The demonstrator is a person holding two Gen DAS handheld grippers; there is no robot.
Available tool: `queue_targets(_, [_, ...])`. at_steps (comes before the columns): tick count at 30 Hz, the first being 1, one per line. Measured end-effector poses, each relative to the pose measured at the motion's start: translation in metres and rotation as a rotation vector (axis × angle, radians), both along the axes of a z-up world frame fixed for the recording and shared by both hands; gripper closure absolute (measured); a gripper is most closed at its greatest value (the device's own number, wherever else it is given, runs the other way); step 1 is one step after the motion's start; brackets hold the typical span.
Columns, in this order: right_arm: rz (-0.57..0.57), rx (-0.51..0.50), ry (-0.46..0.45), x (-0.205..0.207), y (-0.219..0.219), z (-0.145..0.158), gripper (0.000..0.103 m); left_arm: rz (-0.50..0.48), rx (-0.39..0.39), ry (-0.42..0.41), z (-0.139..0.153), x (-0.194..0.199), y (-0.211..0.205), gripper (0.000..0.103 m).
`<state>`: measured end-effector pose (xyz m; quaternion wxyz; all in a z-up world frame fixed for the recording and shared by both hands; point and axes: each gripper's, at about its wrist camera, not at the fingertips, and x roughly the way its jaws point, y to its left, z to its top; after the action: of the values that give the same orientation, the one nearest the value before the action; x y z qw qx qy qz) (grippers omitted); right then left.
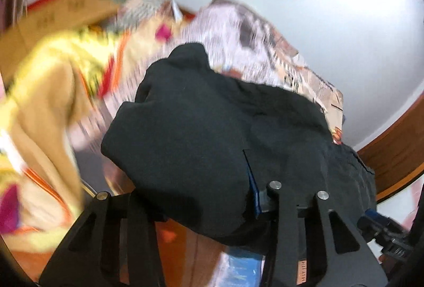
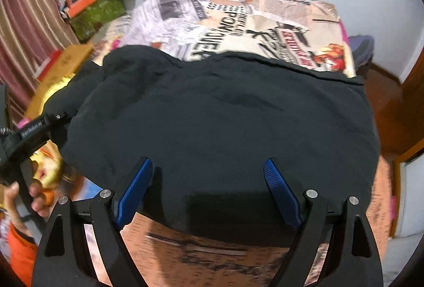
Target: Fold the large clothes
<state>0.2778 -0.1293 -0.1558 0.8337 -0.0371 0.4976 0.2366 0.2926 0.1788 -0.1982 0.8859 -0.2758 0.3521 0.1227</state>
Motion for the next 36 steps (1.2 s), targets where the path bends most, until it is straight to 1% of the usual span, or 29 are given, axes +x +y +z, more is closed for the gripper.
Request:
queue_targets(1, [0.009,0.015,0.006,0.0,0.006,0.001,0.019,0.002,0.045,-0.015,0.009,-0.006,0.001,0.061])
queue_targets(3, [0.037,0.029,0.011,-0.001,0.02,0.0,0.019,0.008,0.158,-0.046,0.032,-0.012,-0.004,0.062])
queue_targets(4, [0.051,0.031,0.014,-0.002,0.027,-0.001,0.019,0.009,0.212,-0.059,0.043,-0.01,-0.007,0.062])
queue_targets(5, [0.069,0.031,0.019,-0.003,0.034,-0.003,0.019,0.009,0.282,-0.077,0.056,-0.013,-0.012,0.062])
queue_targets(6, [0.097,0.023,0.022,-0.005,0.046,-0.007,0.019,0.01,0.327,-0.09,0.064,-0.014,-0.016,0.062])
queue_targets(8, [0.135,-0.007,0.004,-0.011,0.062,-0.011,0.019,0.005,0.4,-0.126,0.081,-0.019,-0.022,0.062])
queue_targets(10, [0.179,-0.017,-0.005,-0.013,0.078,-0.015,0.017,-0.01,0.442,-0.147,0.091,-0.02,-0.028,0.062])
queue_targets(12, [0.197,-0.009,0.029,-0.011,0.087,-0.021,0.015,-0.031,0.504,-0.159,0.1,-0.018,-0.042,0.062])
queue_targets(13, [0.199,-0.01,0.055,-0.009,0.091,-0.026,0.014,-0.041,0.518,-0.163,0.103,-0.02,-0.049,0.062])
queue_targets(14, [0.205,-0.015,0.069,-0.008,0.093,-0.029,0.014,-0.054,0.53,-0.167,0.104,-0.019,-0.055,0.063])
queue_targets(17, [0.219,-0.028,0.075,-0.007,0.091,-0.028,0.015,-0.088,0.55,-0.183,0.11,-0.017,-0.073,0.063])
queue_targets(19, [0.204,-0.015,0.072,-0.01,0.08,-0.023,0.016,-0.111,0.56,-0.199,0.114,-0.016,-0.085,0.063])
queue_targets(21, [0.184,0.01,0.052,-0.014,0.066,-0.014,0.017,-0.146,0.547,-0.217,0.119,-0.015,-0.096,0.065])
queue_targets(26, [0.085,0.014,-0.031,-0.019,0.01,0.012,0.016,-0.238,0.539,-0.239,0.125,-0.009,-0.133,0.066])
queue_targets(30, [-0.018,0.001,-0.059,-0.017,-0.038,0.023,0.016,-0.336,0.533,-0.24,0.119,-0.003,-0.172,0.066])
queue_targets(32, [-0.075,-0.016,-0.064,-0.015,-0.061,0.026,0.016,-0.391,0.511,-0.23,0.113,0.001,-0.189,0.066])
queue_targets(33, [-0.104,-0.023,-0.064,-0.015,-0.074,0.026,0.016,-0.437,0.476,-0.218,0.109,0.005,-0.199,0.066])
queue_targets(36, [-0.171,-0.019,-0.047,-0.011,-0.101,0.024,0.016,-0.534,0.405,-0.166,0.095,0.019,-0.22,0.066])
